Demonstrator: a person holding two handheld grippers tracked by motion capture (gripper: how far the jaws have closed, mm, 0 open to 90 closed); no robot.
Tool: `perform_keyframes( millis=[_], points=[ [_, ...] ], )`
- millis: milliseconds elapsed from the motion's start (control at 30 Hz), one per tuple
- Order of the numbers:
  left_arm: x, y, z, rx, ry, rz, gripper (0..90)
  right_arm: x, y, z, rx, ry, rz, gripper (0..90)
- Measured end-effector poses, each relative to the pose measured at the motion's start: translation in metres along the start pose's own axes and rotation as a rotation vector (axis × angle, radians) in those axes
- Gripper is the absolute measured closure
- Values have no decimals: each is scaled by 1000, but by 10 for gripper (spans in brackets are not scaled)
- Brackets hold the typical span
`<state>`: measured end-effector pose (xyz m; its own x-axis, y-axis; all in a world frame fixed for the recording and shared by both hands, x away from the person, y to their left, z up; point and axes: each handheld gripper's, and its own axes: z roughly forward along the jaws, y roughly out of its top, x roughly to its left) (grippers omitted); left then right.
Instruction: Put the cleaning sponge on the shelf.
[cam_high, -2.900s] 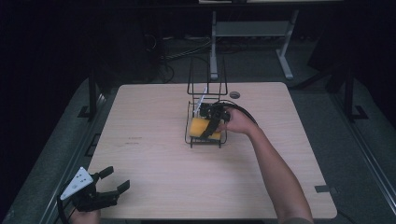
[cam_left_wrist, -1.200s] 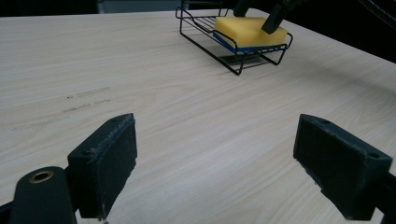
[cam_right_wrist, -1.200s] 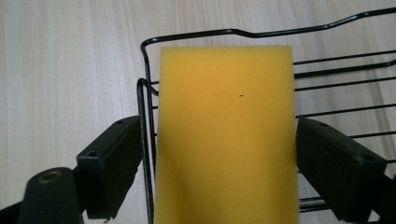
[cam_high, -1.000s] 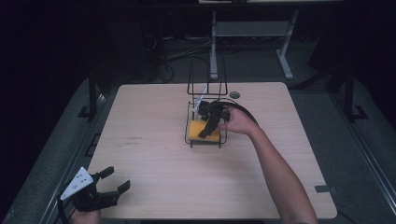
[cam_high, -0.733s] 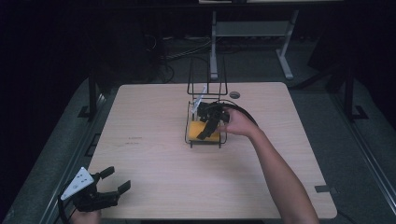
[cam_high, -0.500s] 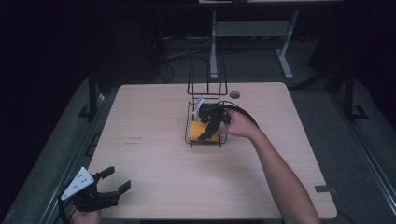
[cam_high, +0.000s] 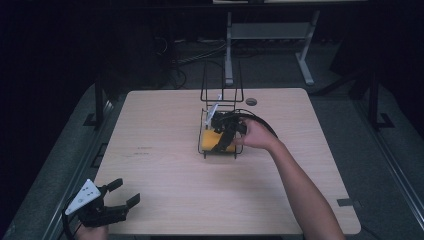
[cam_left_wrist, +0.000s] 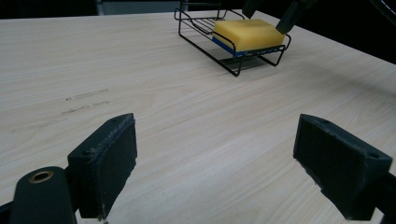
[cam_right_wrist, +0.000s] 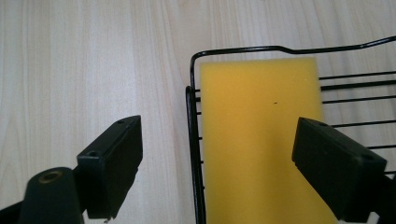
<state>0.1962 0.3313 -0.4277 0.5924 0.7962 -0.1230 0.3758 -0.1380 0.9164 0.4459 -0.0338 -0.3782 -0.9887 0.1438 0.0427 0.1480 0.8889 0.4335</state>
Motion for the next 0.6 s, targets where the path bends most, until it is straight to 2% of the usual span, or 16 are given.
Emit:
perform_keyframes(
  millis=[133, 267, 600],
  points=[
    [0, 0, 0, -3, 0, -2, 128, 1, -2, 1, -11, 14, 5, 160],
    [0, 0, 0, -3, -2, -2, 128, 2, -5, 4, -5, 8, -7, 160],
    [0, 1, 1, -5, 0, -4, 128, 12, -3, 4, 9, 9, -21, 160]
  ],
)
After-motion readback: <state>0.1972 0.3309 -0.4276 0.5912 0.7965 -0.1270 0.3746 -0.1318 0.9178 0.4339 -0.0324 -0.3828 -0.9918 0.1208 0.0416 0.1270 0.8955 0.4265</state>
